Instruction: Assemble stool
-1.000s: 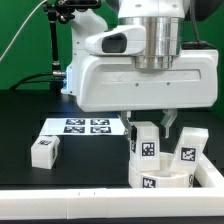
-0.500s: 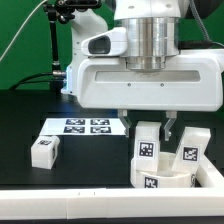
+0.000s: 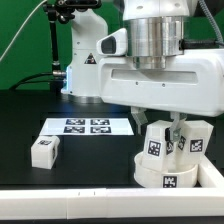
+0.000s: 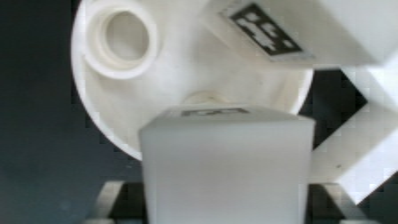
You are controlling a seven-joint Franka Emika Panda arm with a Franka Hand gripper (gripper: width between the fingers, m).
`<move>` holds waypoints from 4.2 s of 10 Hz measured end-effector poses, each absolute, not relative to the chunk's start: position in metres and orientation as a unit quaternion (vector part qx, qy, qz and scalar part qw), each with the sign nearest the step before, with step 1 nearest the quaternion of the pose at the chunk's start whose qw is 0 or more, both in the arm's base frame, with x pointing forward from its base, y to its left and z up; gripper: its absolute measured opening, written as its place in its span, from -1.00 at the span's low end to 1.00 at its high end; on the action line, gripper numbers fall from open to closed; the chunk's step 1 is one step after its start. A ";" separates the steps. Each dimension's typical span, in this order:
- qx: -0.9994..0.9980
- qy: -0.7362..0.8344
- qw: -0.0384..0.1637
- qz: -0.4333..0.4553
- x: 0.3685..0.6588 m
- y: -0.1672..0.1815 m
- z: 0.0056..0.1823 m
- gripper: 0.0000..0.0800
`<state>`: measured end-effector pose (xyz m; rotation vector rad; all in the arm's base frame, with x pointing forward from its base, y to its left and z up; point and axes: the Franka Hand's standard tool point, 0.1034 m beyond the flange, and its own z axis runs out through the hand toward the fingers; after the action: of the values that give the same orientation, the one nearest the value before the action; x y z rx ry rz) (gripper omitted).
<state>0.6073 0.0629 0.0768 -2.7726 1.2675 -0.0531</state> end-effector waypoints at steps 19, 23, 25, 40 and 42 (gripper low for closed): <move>-0.468 0.877 0.097 0.038 0.605 0.084 0.073 -0.15; -0.397 0.909 0.117 0.053 0.603 0.088 0.072 -0.15; -0.387 0.912 0.120 0.056 0.601 0.095 0.072 -0.15; -0.574 0.806 0.125 0.071 0.616 0.089 0.117 0.62; -0.584 0.799 0.124 0.070 0.616 0.088 0.117 0.62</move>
Offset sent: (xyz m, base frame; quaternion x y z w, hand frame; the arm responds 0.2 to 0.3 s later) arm 0.0000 0.0000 0.0000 0.0000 0.0000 0.1938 0.9810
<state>0.6158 0.0882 0.1170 -1.7013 2.3304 0.2048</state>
